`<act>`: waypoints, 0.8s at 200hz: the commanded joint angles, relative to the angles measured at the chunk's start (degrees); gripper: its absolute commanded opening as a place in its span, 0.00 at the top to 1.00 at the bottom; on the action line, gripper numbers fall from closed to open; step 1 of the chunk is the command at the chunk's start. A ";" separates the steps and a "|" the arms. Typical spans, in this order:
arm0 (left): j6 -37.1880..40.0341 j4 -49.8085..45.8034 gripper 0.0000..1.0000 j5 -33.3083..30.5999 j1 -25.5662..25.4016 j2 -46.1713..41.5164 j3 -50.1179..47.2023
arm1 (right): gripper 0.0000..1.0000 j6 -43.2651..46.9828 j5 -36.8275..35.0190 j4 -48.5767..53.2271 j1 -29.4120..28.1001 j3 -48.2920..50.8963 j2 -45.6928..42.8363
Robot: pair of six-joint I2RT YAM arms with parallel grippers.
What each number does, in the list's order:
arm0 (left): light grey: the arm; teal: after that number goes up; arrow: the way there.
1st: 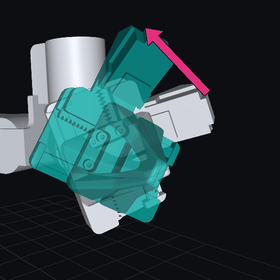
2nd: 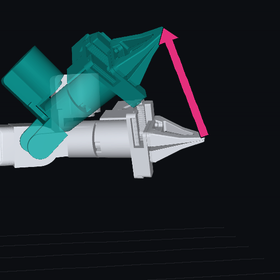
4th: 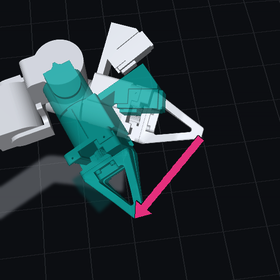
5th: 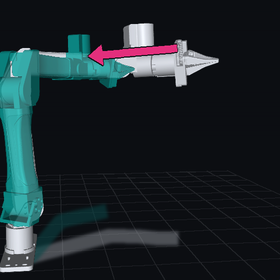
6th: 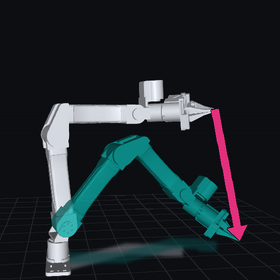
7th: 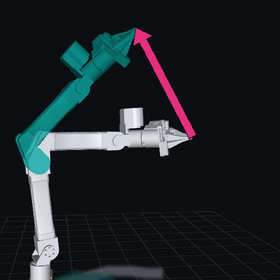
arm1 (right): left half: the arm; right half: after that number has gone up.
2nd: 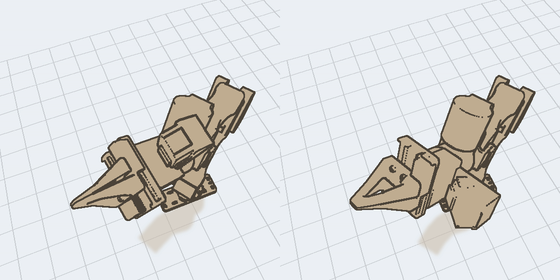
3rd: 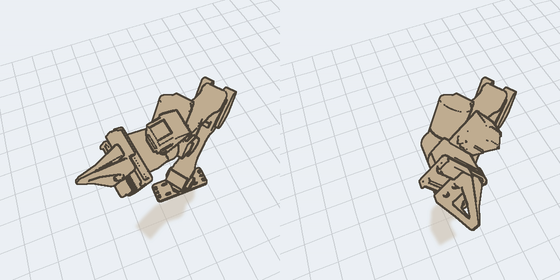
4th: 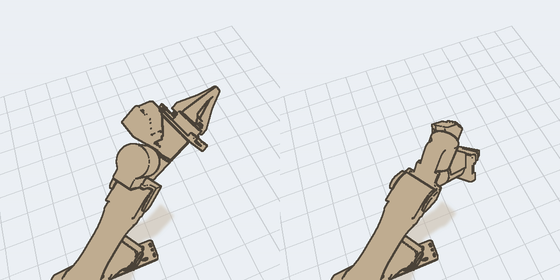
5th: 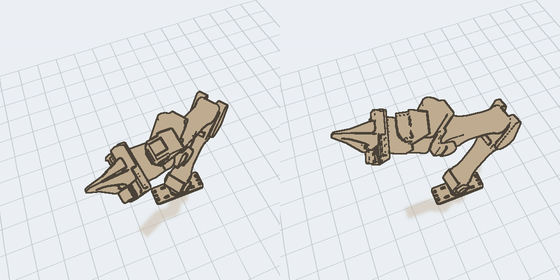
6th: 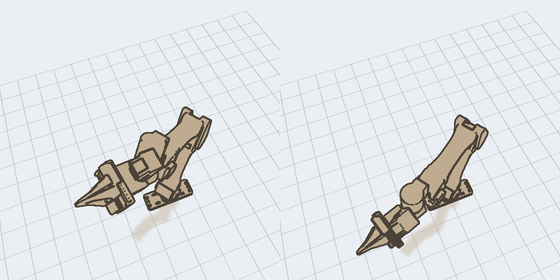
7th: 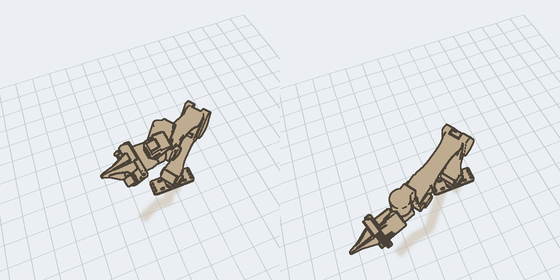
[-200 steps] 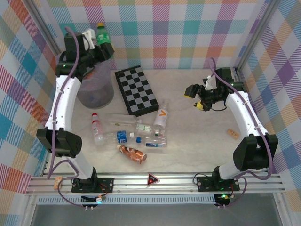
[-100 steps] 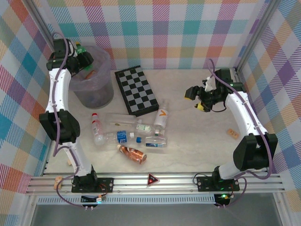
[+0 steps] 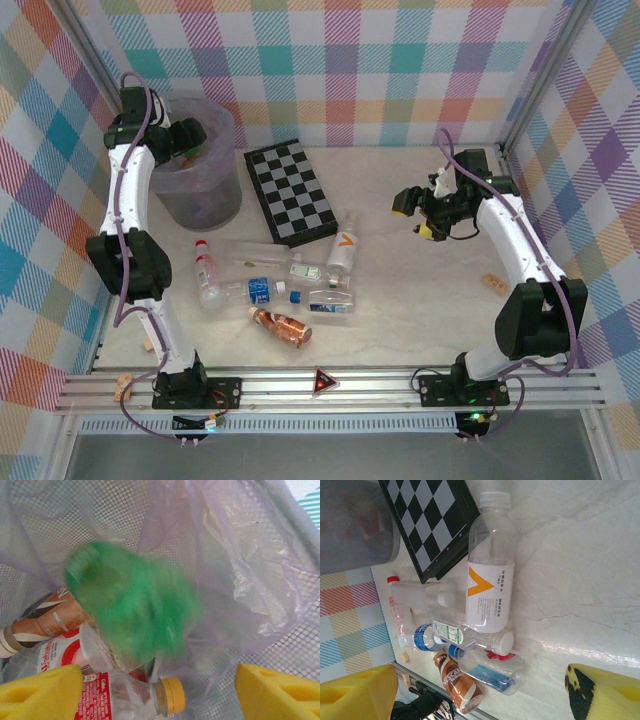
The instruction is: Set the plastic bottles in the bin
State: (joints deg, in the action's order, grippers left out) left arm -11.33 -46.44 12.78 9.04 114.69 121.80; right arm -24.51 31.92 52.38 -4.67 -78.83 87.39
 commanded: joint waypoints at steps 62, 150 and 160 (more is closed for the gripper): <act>1.80 -1.76 0.13 -0.90 -0.34 -1.13 1.78 | 0.13 1.66 -1.34 0.86 -0.23 0.36 0.05; 6.71 -6.01 0.05 -3.38 -0.34 -7.96 2.48 | 0.12 -1.60 -4.51 -1.77 -3.35 3.33 -1.46; 7.00 -6.36 0.04 -3.63 -0.34 -9.17 2.48 | 0.12 -2.42 -4.59 -2.36 -3.76 3.65 -1.53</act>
State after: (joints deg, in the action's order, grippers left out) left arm -6.57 -50.78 10.33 9.04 110.98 122.15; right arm -25.15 27.57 51.81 -7.49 -76.36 87.37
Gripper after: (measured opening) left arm 0.946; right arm 0.875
